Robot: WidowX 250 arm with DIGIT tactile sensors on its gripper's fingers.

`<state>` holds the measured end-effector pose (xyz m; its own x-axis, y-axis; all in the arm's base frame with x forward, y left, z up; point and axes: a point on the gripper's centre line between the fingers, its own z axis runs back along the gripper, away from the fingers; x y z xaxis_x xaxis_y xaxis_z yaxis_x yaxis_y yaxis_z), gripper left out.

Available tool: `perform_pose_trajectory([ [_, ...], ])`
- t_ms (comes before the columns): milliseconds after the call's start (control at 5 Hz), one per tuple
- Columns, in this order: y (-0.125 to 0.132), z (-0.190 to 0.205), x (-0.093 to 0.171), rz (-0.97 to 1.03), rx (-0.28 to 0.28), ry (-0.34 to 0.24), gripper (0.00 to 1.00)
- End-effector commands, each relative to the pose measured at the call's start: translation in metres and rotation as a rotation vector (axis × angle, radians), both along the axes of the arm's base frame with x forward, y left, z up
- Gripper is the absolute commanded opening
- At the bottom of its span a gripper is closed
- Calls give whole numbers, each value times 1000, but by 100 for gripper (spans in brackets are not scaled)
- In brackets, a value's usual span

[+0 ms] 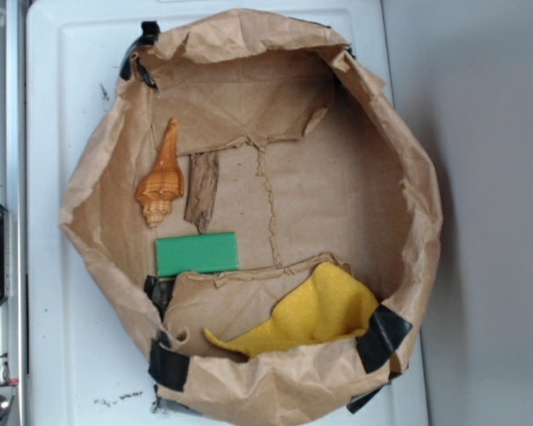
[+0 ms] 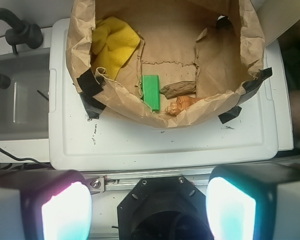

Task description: Grab the wood chip.

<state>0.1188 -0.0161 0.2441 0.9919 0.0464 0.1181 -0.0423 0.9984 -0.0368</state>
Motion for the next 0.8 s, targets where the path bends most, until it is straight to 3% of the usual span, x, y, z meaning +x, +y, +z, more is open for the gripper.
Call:
perform_pose_trajectory([
  [0, 0, 0, 0, 0, 0, 0, 100],
  [200, -6, -22, 43, 233, 9, -9, 100],
  [400, -8, -41, 81, 286, 70, 70, 100],
  [600, -4, -63, 126, 407, 106, 103, 100],
])
